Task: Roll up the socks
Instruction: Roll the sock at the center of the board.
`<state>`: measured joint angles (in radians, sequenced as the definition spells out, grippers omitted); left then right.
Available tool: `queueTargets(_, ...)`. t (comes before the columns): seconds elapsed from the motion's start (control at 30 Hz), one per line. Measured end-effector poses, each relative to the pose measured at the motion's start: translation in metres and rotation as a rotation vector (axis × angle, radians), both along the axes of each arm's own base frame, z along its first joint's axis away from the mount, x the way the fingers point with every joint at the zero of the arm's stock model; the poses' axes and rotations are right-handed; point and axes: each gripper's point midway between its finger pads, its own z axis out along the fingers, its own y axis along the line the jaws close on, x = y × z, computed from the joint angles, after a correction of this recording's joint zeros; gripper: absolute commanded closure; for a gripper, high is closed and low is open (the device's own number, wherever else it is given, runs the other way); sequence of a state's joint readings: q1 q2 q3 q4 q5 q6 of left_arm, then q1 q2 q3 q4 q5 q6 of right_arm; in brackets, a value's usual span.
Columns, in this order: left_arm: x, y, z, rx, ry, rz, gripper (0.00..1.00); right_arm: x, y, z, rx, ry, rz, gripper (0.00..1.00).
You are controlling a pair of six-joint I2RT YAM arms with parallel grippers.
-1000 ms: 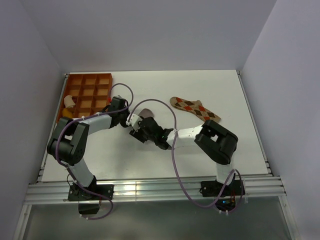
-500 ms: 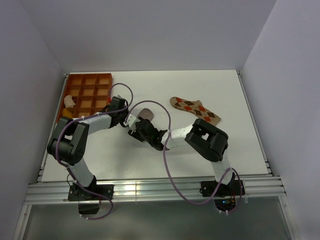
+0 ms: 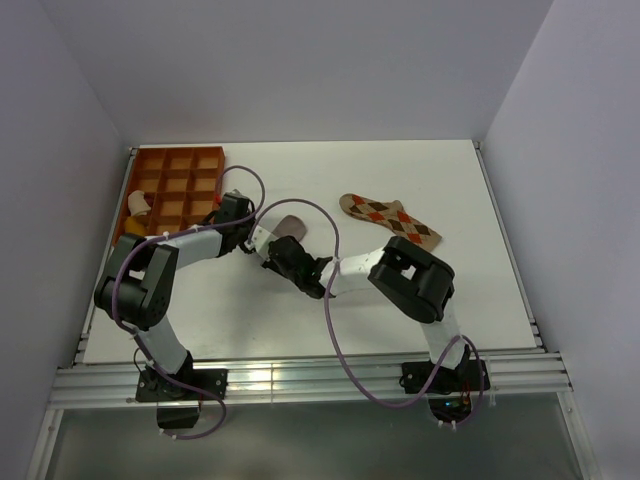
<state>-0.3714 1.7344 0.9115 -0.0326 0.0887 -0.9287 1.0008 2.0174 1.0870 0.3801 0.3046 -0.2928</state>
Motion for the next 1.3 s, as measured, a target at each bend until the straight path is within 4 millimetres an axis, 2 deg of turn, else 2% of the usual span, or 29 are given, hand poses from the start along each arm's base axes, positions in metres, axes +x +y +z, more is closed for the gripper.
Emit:
queueTargets(0.17,0.001,0.0,0.0,-0.004,-0.005,0.0,1.0,0.0,0.0,-0.001,0.002,0.021,0.009,0.99)
queueTargets(0.2,0.001,0.0,0.0,-0.004,-0.006,0.0,1.0,0.001,0.0,-0.002,0.006,0.024,0.008,0.92)
queueTargets(0.23,0.001,0.0,0.0,-0.004,-0.006,0.0,1.0,0.001,0.0,-0.002,0.009,0.027,0.008,0.74)
queueTargets(0.27,0.001,0.0,0.0,-0.005,-0.006,0.0,1.0,0.001,0.0,-0.001,0.018,0.03,0.004,0.66)
queueTargets(0.33,0.002,0.0,-0.001,-0.007,-0.007,-0.001,1.0,0.001,0.001,-0.002,0.022,0.034,0.007,0.53)
queueTargets(0.4,0.002,-0.001,-0.001,-0.009,-0.008,-0.002,1.0,-0.001,0.002,-0.003,0.027,0.04,0.013,0.47)
queueTargets(1.0,0.0,-0.005,0.0,-0.025,-0.003,-0.026,1.0,-0.006,-0.001,0.001,0.11,0.045,0.007,0.45)
queueTargets(1.17,-0.006,-0.012,-0.001,-0.048,0.014,-0.055,1.0,-0.012,-0.016,0.015,0.197,0.07,0.008,0.45)
queueTargets(1.3,-0.007,-0.013,-0.001,-0.049,0.022,-0.058,1.0,-0.012,-0.021,0.04,0.252,0.058,0.016,0.46)
